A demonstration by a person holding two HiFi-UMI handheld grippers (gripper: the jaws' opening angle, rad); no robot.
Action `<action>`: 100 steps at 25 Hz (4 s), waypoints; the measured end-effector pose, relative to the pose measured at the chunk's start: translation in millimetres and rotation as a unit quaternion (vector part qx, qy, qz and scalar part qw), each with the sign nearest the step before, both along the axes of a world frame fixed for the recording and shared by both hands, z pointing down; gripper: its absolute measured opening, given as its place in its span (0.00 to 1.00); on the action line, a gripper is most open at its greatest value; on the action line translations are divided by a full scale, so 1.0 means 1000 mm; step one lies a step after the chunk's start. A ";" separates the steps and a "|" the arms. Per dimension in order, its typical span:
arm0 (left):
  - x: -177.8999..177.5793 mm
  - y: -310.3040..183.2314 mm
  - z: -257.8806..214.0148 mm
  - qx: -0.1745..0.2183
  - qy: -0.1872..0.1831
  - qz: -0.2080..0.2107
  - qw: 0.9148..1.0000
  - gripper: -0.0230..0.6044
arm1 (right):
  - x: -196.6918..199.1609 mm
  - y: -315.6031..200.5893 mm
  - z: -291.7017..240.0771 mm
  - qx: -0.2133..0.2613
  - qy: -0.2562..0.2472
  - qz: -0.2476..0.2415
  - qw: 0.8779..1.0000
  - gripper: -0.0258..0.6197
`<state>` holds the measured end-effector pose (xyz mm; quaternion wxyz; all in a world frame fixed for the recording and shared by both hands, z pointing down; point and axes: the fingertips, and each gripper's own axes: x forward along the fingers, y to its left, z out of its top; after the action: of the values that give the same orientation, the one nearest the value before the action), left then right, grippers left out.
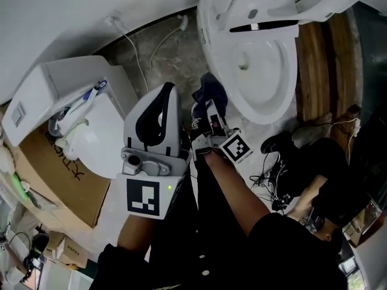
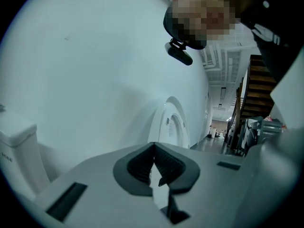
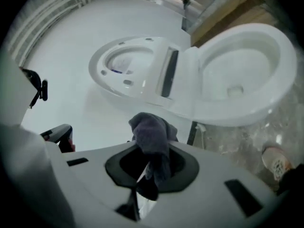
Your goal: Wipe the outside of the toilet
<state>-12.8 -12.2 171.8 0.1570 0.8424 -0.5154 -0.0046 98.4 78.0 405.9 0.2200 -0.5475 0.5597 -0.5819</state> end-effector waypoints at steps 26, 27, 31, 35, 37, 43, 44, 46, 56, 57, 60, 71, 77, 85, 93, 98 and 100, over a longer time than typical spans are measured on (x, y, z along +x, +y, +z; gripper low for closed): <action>-0.049 0.031 -0.269 0.099 0.015 -0.089 0.991 0.05 | -0.044 -0.068 -0.487 0.373 0.478 -0.184 0.774 0.12; -0.050 0.034 -0.279 0.111 0.014 -0.088 0.990 0.05 | -0.045 -0.067 -0.497 0.380 0.481 -0.183 0.768 0.12; -0.057 0.042 -0.302 0.124 -0.002 -0.094 0.988 0.05 | -0.052 -0.067 -0.529 0.404 0.488 -0.182 0.752 0.12; -0.071 0.049 -0.320 0.131 -0.002 -0.107 0.986 0.05 | -0.060 -0.063 -0.560 0.429 0.490 -0.177 0.738 0.12; -0.077 0.051 -0.332 0.141 -0.001 -0.110 0.984 0.05 | -0.061 -0.060 -0.571 0.436 0.494 -0.178 0.731 0.12; -0.091 0.059 -0.363 0.158 -0.018 -0.123 0.979 0.05 | -0.041 -0.058 -0.602 0.439 0.498 -0.144 0.734 0.12; -0.095 0.060 -0.366 0.160 -0.018 -0.126 0.979 0.05 | -0.035 -0.059 -0.604 0.437 0.497 -0.138 0.736 0.12; -0.103 0.061 -0.374 0.167 -0.019 -0.129 0.977 0.05 | -0.025 -0.063 -0.609 0.435 0.494 -0.131 0.741 0.12; -0.162 0.070 -0.402 0.186 -0.030 -0.175 0.966 0.05 | -0.012 -0.069 -0.636 0.451 0.490 -0.126 0.735 0.12; -0.166 0.072 -0.402 0.187 -0.040 -0.180 0.965 0.05 | -0.012 -0.070 -0.636 0.453 0.492 -0.126 0.733 0.12; -0.179 0.078 -0.403 0.195 -0.056 -0.196 0.960 0.05 | -0.012 -0.071 -0.633 0.456 0.495 -0.124 0.729 0.12; -0.207 0.090 -0.388 0.196 -0.084 -0.223 0.951 0.05 | -0.002 -0.076 -0.626 0.450 0.507 -0.110 0.727 0.12; -0.204 0.086 -0.384 0.191 -0.088 -0.219 0.953 0.05 | 0.004 -0.076 -0.624 0.450 0.508 -0.113 0.726 0.12; -0.193 0.079 -0.379 0.192 -0.083 -0.210 0.955 0.05 | 0.003 -0.080 -0.617 0.441 0.511 -0.121 0.728 0.12; -0.193 0.083 -0.387 0.198 -0.084 -0.210 0.954 0.05 | -0.003 -0.080 -0.618 0.445 0.504 -0.128 0.729 0.12; -0.195 0.091 -0.387 0.196 -0.084 -0.220 0.952 0.06 | -0.007 -0.078 -0.621 0.450 0.503 -0.132 0.726 0.12; -0.194 0.094 -0.388 0.200 -0.088 -0.222 0.950 0.05 | -0.007 -0.078 -0.622 0.453 0.501 -0.133 0.725 0.12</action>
<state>-207.0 81.5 -216.6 -0.0657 0.7181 -0.6894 -0.0683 91.2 0.0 -215.6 0.0494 -0.5142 0.8528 0.0770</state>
